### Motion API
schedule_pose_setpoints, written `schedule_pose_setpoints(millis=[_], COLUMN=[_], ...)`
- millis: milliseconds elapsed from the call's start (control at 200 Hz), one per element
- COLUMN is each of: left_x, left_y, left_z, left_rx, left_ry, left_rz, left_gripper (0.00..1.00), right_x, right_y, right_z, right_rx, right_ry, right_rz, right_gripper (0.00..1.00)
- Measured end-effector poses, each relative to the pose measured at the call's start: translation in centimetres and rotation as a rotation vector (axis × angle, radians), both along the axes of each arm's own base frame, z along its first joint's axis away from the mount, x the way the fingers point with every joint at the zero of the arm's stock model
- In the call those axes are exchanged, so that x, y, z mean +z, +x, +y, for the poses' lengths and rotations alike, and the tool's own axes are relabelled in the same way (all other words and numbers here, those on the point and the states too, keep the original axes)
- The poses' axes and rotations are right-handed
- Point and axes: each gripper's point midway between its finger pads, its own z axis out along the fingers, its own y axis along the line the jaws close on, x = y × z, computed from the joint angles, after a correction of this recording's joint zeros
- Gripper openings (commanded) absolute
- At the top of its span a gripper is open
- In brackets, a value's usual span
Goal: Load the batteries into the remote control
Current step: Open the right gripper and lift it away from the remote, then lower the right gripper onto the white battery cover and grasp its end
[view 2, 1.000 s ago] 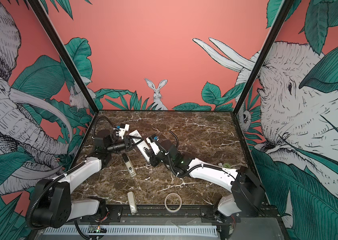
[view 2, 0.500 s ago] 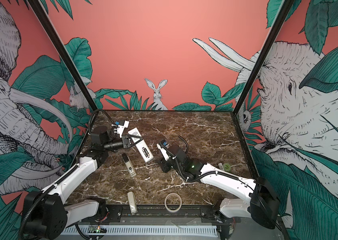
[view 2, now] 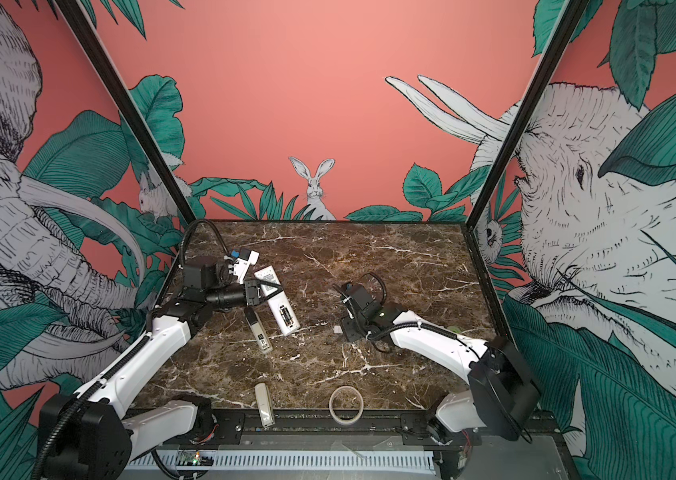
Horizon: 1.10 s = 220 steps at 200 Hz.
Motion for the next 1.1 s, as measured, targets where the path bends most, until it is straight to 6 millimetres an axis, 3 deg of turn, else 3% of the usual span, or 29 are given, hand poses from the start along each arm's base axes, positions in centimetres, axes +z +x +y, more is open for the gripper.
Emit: schedule_pose_setpoints(millis=[130,240,445,755,1100], left_x=[-2.1,-5.1,-9.7,-12.3,-14.7], left_y=[0.3,0.7,0.4,0.6,0.8], left_z=[0.4,0.7,0.8,-0.3,-1.7], left_rx=[0.032,0.064,0.089,0.081,0.06], left_ry=[0.042,0.095,0.165,0.205,0.235], left_rz=[0.056,0.139,0.262,0.309,0.348], left_gripper=[0.0,0.0,0.0,0.0,0.0], right_x=[-2.2,-3.3,-5.2,-5.9,-5.8], right_y=[0.3,0.5,0.9,1.5,2.7], right_z=[-0.6,-0.4,-0.2,0.1,0.7], right_rx=[-0.037,-0.045,-0.061,-0.071,-0.08], right_ry=[-0.029,-0.028,-0.039,-0.026,-0.008], right_rz=[0.056,0.079,0.124,0.131,0.118], right_gripper=[0.58,0.56,0.42,0.36,0.2])
